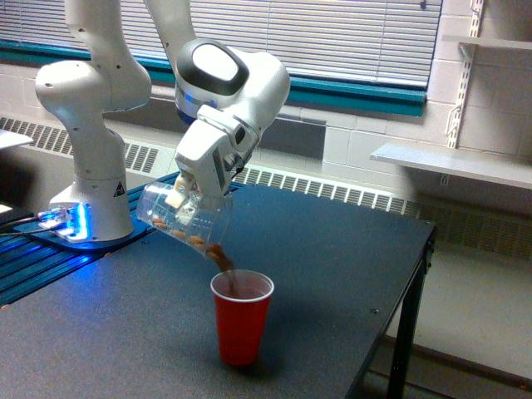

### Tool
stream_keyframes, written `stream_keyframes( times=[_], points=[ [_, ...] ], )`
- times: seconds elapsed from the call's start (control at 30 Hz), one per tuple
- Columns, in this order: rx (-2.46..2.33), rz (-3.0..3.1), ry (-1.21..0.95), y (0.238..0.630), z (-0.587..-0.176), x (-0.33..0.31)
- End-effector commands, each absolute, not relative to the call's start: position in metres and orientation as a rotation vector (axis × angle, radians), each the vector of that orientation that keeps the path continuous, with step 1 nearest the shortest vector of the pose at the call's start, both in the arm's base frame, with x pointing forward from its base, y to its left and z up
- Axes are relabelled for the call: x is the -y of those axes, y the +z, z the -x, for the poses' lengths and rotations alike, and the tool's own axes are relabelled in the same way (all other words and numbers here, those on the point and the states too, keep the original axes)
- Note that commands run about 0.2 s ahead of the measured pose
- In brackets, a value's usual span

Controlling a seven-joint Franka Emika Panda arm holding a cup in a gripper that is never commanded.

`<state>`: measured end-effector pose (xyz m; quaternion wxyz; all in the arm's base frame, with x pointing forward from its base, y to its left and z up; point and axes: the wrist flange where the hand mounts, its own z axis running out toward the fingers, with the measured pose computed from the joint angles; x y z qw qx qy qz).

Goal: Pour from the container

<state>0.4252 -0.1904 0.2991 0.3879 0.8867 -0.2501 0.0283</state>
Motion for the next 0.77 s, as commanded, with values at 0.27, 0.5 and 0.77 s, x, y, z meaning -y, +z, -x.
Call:
stream_keyframes(
  times=[0.27, 0.5, 0.77],
  points=[
    [0.51, -2.289, 0.005, 0.3147, -0.4228, 0.1946],
    [0.5, -2.298, -0.002, 0.3185, -0.4205, 0.1955],
    [0.53, -2.324, 0.02, 0.3183, -0.4182, 0.1943]
  ],
)
